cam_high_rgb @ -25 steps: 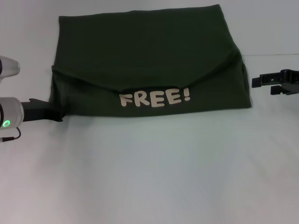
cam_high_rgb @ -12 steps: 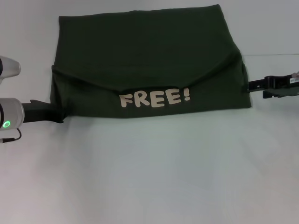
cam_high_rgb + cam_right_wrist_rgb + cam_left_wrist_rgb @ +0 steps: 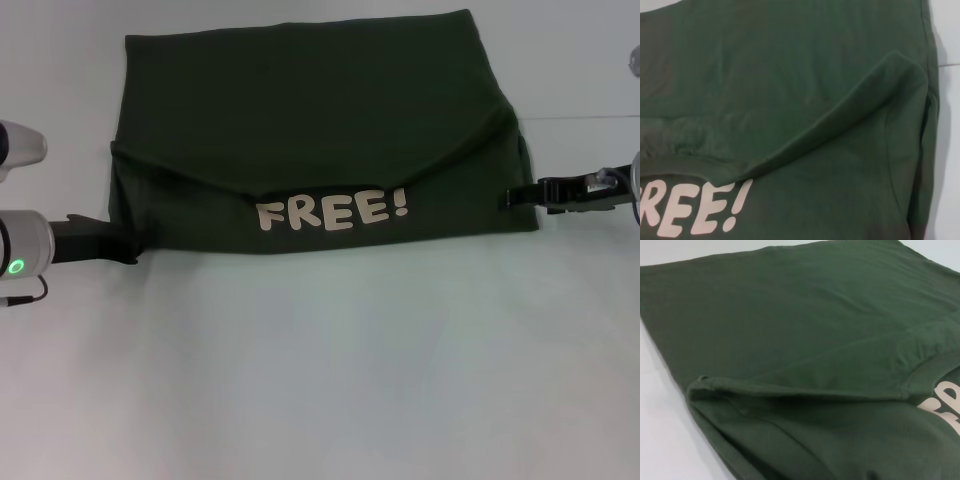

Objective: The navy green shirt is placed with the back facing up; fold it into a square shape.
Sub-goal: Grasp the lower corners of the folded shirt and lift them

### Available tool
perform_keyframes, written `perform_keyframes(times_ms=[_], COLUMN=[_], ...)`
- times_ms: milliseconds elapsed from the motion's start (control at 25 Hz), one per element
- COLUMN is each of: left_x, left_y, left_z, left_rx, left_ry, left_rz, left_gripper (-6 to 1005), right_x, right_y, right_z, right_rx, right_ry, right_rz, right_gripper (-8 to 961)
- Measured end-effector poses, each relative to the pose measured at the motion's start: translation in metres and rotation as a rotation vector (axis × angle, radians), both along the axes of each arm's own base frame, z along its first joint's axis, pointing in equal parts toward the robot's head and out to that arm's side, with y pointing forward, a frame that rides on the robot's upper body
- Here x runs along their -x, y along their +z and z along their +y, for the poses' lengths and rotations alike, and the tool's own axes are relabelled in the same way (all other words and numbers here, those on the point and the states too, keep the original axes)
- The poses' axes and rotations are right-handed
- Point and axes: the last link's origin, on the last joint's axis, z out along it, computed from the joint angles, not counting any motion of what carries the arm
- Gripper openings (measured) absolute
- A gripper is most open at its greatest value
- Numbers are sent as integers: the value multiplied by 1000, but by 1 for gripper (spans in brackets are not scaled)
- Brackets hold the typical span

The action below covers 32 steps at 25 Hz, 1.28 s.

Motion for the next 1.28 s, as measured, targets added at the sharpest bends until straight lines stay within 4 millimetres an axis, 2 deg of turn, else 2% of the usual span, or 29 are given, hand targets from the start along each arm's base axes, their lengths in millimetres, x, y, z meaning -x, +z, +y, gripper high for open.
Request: perform_keyframes(times_ms=[600, 1040, 1280], left_x=[-3, -3, -4], left_y=[0, 0, 0], left_z=[2, 2, 2], left_rx=[4, 5, 6], left_ry=[-9, -9, -11], left_rz=[-2, -3, -3], left_gripper=[50, 50, 50], right_x=[1, -1, -3], right_y=[-21, -27, -26], right_z=[2, 1, 0], right_rx=[-25, -25, -26], right_ry=[22, 24, 20], right_rz=[-50, -68, -69], right_gripper=[883, 869, 675])
